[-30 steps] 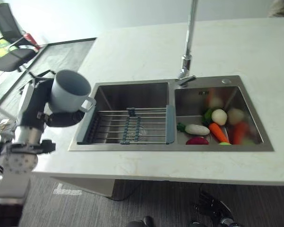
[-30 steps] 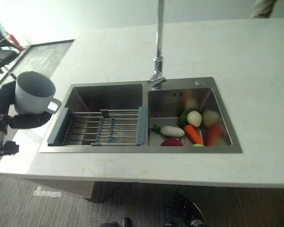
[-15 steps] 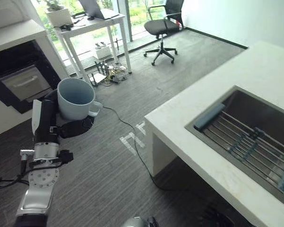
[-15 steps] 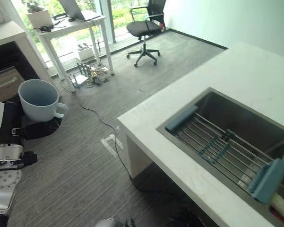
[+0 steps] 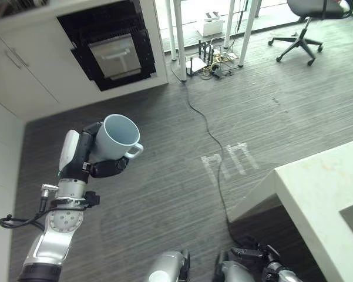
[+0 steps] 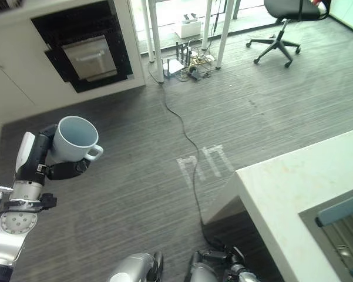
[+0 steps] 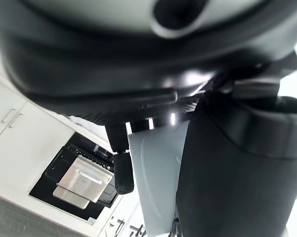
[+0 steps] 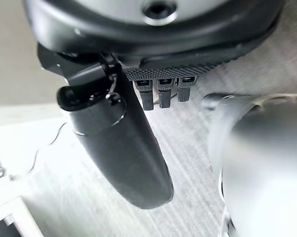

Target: Place the dishes in the dishwasher.

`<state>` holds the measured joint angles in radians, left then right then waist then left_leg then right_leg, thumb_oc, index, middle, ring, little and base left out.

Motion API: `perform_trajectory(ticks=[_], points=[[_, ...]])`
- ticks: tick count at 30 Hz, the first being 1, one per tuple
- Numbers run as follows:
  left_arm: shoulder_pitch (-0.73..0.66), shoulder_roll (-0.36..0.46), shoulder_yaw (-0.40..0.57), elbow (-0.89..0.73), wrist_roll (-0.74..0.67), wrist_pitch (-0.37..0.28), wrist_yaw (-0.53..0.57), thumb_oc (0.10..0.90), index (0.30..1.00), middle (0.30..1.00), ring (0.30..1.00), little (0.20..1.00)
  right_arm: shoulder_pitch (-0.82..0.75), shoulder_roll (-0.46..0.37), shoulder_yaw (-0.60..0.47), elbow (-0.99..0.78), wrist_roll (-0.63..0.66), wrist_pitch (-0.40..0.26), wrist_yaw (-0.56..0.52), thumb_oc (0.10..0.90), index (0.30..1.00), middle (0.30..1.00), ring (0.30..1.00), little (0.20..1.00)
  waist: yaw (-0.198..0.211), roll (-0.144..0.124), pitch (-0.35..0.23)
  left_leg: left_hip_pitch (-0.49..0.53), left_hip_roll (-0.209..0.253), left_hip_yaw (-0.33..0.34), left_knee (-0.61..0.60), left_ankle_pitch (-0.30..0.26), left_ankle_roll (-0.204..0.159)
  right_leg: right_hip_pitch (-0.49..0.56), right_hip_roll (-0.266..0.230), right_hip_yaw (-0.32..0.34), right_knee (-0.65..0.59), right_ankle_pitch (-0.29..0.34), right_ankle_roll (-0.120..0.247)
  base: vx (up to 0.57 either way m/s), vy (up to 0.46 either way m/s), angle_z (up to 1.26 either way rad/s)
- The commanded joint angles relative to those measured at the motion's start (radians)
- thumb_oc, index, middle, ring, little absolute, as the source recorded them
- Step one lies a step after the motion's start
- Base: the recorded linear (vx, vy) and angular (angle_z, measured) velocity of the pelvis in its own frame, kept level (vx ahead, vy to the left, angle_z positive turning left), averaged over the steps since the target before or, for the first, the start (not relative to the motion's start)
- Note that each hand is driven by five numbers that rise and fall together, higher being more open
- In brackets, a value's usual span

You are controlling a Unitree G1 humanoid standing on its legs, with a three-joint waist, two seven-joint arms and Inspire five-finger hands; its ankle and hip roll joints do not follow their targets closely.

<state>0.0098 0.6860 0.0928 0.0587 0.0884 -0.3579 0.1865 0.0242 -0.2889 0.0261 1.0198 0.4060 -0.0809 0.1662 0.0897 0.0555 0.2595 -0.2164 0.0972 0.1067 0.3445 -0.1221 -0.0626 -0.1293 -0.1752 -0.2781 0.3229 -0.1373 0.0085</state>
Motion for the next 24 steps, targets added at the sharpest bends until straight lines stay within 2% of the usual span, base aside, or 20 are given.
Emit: perform_trajectory(ticks=[1, 2, 4, 6, 8, 10, 13, 16, 17, 18, 19, 20, 21, 22, 23, 24], points=[[-0.105, 0.057, 0.115, -0.125, -0.043, -0.121, 0.018, 0.400, 0.300, 0.300, 0.300, 0.300, 0.044, -0.034, -0.008, -0.015, 0.071, -0.055, 0.012, 0.800, 0.900, 0.900, 0.900, 0.900, -0.014, -0.008, -0.073, 0.031, 0.009, 0.021, -0.044, -0.038, -0.030, 0.084, 0.015, -0.048, -0.023, -0.103, 0.118, 0.03, 0.308, -0.15], [-0.116, 0.073, 0.117, -0.130, -0.068, -0.119, 0.001, 0.400, 0.300, 0.300, 0.300, 0.300, 0.050, -0.030, -0.022, -0.022, 0.080, -0.054, -0.008, 0.800, 0.900, 0.900, 0.900, 0.900, -0.026, 0.006, -0.080, 0.026, 0.028, 0.038, -0.044, -0.048, -0.038, 0.087, -0.004, -0.068, -0.023, -0.104, 0.122, 0.05, 0.248, -0.21], [-0.141, 0.082, 0.107, -0.131, -0.077, -0.110, -0.017, 0.400, 0.300, 0.300, 0.300, 0.300, 0.059, -0.022, -0.032, -0.021, 0.123, -0.055, -0.027, 0.800, 0.900, 0.900, 0.900, 0.900, -0.039, 0.013, -0.088, 0.039, 0.034, 0.057, -0.044, -0.050, -0.041, 0.092, -0.027, -0.077, -0.023, -0.093, 0.133, 0.06, 0.230, 0.19], [-0.160, 0.096, 0.094, -0.127, -0.076, -0.097, -0.018, 0.400, 0.300, 0.300, 0.300, 0.300, 0.068, -0.011, -0.048, -0.013, 0.138, -0.055, -0.015, 0.800, 0.900, 0.900, 0.900, 0.900, -0.049, 0.017, -0.097, 0.060, 0.019, 0.051, -0.044, -0.072, -0.030, 0.088, -0.046, -0.066, -0.023, -0.081, 0.147, 0.11, 0.189, 0.07], [-0.175, 0.098, 0.083, -0.126, -0.057, -0.075, -0.013, 0.400, 0.300, 0.300, 0.300, 0.300, 0.080, 0.015, -0.040, -0.015, 0.072, -0.054, -0.013, 0.800, 0.900, 0.900, 0.900, 0.900, -0.060, 0.017, -0.105, 0.082, 0.000, 0.055, -0.044, -0.097, -0.009, 0.083, -0.072, -0.055, -0.023, -0.063, 0.166, 0.13, 0.198, -0.23], [-0.186, 0.103, 0.074, -0.131, -0.047, -0.040, -0.023, 0.400, 0.300, 0.300, 0.300, 0.300, 0.083, 0.033, -0.033, -0.004, 0.060, -0.057, -0.019, 0.800, 0.900, 0.900, 0.900, 0.900, -0.065, 0.013, -0.112, 0.101, -0.020, 0.060, -0.044, -0.122, 0.016, 0.086, -0.085, -0.041, -0.023, -0.054, 0.182, 0.14, 0.196, -0.34], [-0.216, 0.123, 0.050, -0.118, -0.026, -0.035, -0.038, 0.400, 0.300, 0.300, 0.300, 0.300, 0.084, 0.039, -0.021, -0.039, 0.056, -0.040, -0.038, 0.800, 0.900, 0.900, 0.900, 0.900, -0.071, 0.011, -0.120, 0.108, -0.042, 0.050, -0.044, -0.138, 0.051, 0.100, -0.060, -0.008, -0.023, -0.062, 0.179, 0.09, 0.233, -0.14], [-0.268, 0.150, 0.028, -0.096, -0.056, -0.024, -0.079, 0.400, 0.300, 0.300, 0.300, 0.300, 0.079, 0.034, -0.031, -0.051, 0.065, -0.031, -0.041, 0.800, 0.900, 0.900, 0.900, 0.900, -0.079, 0.016, -0.119, 0.122, -0.070, 0.036, -0.044, -0.156, 0.099, 0.134, -0.018, -0.004, -0.023, 0.017, 0.185, 0.04, 0.373, 0.44], [-0.280, 0.152, 0.020, -0.096, -0.057, -0.014, -0.085, 0.400, 0.300, 0.300, 0.300, 0.300, 0.078, 0.031, -0.034, -0.059, 0.059, -0.026, -0.041, 0.800, 0.900, 0.900, 0.900, 0.900, -0.084, 0.016, -0.111, 0.130, -0.095, 0.016, -0.044, -0.165, 0.119, 0.108, -0.014, 0.018, 0.066, 0.039, 0.190, 0.04, 0.330, 0.56], [-0.289, 0.152, 0.010, -0.085, -0.059, -0.014, -0.080, 0.400, 0.300, 0.300, 0.300, 0.300, 0.082, 0.029, -0.031, -0.074, 0.049, -0.020, -0.039, 0.800, 0.900, 0.900, 0.900, 0.900, -0.091, 0.021, -0.102, 0.138, -0.126, -0.020, -0.044, -0.174, 0.143, 0.028, -0.006, 0.049, 0.229, 0.084, 0.183, 0.05, 0.278, 0.27], [-0.281, 0.151, 0.013, -0.082, -0.060, -0.017, -0.074, 0.400, 0.300, 0.300, 0.300, 0.300, 0.085, 0.026, -0.026, -0.079, 0.040, -0.019, -0.029, 0.800, 0.900, 0.900, 0.900, 0.900, -0.093, 0.022, -0.096, 0.147, -0.139, -0.035, -0.044, -0.181, 0.151, -0.017, 0.004, 0.062, 0.300, 0.100, 0.177, 0.06, 0.159, 0.44], [-0.273, 0.152, 0.022, -0.083, -0.064, -0.017, -0.075, 0.400, 0.300, 0.300, 0.300, 0.300, 0.084, 0.021, -0.025, -0.077, 0.032, -0.019, -0.016, 0.800, 0.900, 0.900, 0.900, 0.900, -0.094, 0.020, -0.093, 0.154, -0.143, -0.043, -0.044, -0.182, 0.152, -0.034, 0.018, 0.077, 0.315, 0.098, 0.173, 0.06, 0.007, 0.67], [-0.272, 0.153, 0.021, -0.084, -0.065, -0.014, -0.073, 0.400, 0.300, 0.300, 0.300, 0.300, 0.082, 0.020, -0.024, -0.072, 0.030, -0.022, -0.011, 0.800, 0.900, 0.900, 0.900, 0.900, -0.096, 0.014, -0.088, 0.164, -0.152, -0.048, -0.044, -0.189, 0.154, -0.035, 0.027, 0.091, 0.307, 0.089, 0.176, 0.10, -0.149, 0.65], [-0.279, 0.155, 0.009, -0.081, -0.072, -0.021, -0.074, 0.400, 0.300, 0.300, 0.300, 0.300, 0.078, 0.014, -0.022, -0.055, 0.035, -0.032, 0.003, 0.800, 0.900, 0.900, 0.900, 0.900, -0.111, 0.002, -0.080, 0.176, -0.165, -0.081, -0.044, -0.189, 0.149, -0.011, 0.078, 0.128, 0.187, 0.063, 0.168, 0.11, -0.194, 0.34], [-0.284, 0.153, 0.004, -0.081, -0.068, -0.019, -0.071, 0.400, 0.300, 0.300, 0.300, 0.300, 0.076, 0.012, -0.021, -0.048, 0.036, -0.039, 0.009, 0.800, 0.900, 0.900, 0.900, 0.900, -0.118, -0.001, -0.080, 0.174, -0.166, -0.095, -0.044, -0.184, 0.143, 0.005, 0.092, 0.141, 0.109, 0.059, 0.159, 0.14, -0.271, 0.21], [-0.291, 0.146, -0.013, -0.080, -0.059, -0.022, -0.060, 0.400, 0.300, 0.300, 0.300, 0.300, 0.074, 0.011, -0.019, -0.038, 0.036, -0.046, 0.015, 0.800, 0.900, 0.900, 0.900, 0.900, -0.125, -0.009, -0.081, 0.180, -0.174, -0.124, -0.044, -0.182, 0.135, 0.024, 0.090, 0.188, -0.023, 0.061, 0.158, 0.10, -0.245, 0.76]])
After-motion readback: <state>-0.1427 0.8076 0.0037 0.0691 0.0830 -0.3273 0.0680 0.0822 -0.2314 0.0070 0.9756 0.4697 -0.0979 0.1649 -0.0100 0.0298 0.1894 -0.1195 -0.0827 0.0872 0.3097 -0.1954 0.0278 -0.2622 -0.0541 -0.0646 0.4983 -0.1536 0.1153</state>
